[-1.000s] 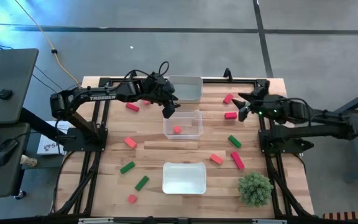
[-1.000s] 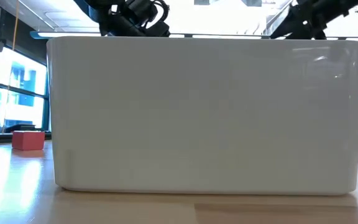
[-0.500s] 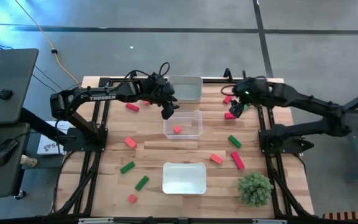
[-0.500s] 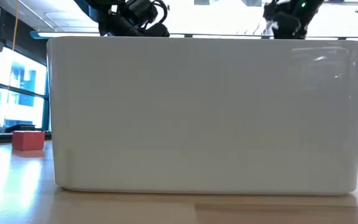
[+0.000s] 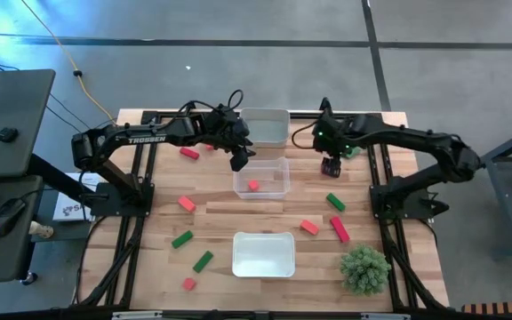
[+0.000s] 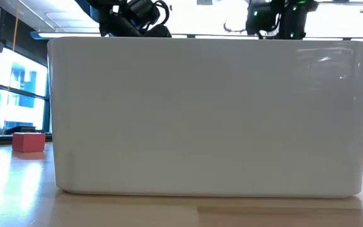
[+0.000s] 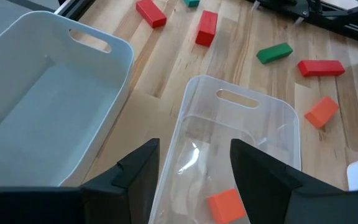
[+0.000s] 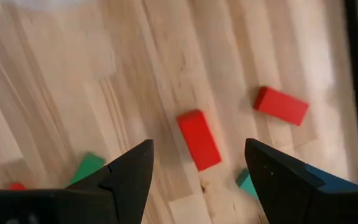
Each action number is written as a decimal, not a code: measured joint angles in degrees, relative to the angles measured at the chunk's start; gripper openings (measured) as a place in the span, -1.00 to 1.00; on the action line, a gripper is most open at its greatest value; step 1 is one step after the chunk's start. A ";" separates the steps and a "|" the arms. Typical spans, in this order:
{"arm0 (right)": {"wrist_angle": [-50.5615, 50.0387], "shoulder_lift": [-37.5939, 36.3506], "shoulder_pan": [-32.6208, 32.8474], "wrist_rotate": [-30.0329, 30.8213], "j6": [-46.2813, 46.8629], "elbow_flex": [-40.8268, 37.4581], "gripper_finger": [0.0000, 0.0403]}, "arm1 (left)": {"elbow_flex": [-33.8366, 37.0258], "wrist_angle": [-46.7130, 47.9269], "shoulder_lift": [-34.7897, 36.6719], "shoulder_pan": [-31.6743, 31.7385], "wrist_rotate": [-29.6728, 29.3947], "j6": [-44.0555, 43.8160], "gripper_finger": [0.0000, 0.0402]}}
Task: Sort & place blocks by color
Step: Put the center right red block into the gray bin
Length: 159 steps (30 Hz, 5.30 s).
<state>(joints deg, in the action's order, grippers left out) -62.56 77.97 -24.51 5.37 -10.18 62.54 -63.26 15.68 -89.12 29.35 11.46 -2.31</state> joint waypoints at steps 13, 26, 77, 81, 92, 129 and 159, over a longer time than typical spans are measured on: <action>-1.98 11.06 -0.20 0.11 -11.39 0.00 0.21 | 0.00 -0.02 0.00 0.01 -0.04 0.02 -0.07; -2.39 16.62 -3.74 0.40 -15.57 0.00 0.21 | 0.00 -0.02 0.00 -0.08 -0.04 0.02 -0.07; -0.83 27.16 -8.50 0.24 -10.52 -0.04 -0.48 | 0.00 0.00 -0.02 -0.12 -0.04 -0.02 -0.07; -2.84 26.74 -8.50 -1.06 -8.05 -0.05 -0.48 | 0.00 0.00 -0.02 -0.12 -0.04 -0.02 -0.07; -3.65 20.99 -6.97 -7.17 3.66 -0.04 -0.48 | 0.00 0.00 -0.02 -0.12 -0.02 1.18 -0.07; 36.49 3.24 6.71 -6.94 32.01 -0.04 -0.48 | 0.00 -2.29 -0.07 -0.14 4.93 10.11 -0.07; 48.79 3.24 8.17 -19.06 15.33 0.00 -0.48 | 0.05 -13.22 -0.07 -0.16 17.64 -11.04 -0.07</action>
<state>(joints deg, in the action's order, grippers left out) -13.77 81.21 -16.34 -13.69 5.15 62.55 -63.22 2.46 -89.19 29.19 29.10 -13.34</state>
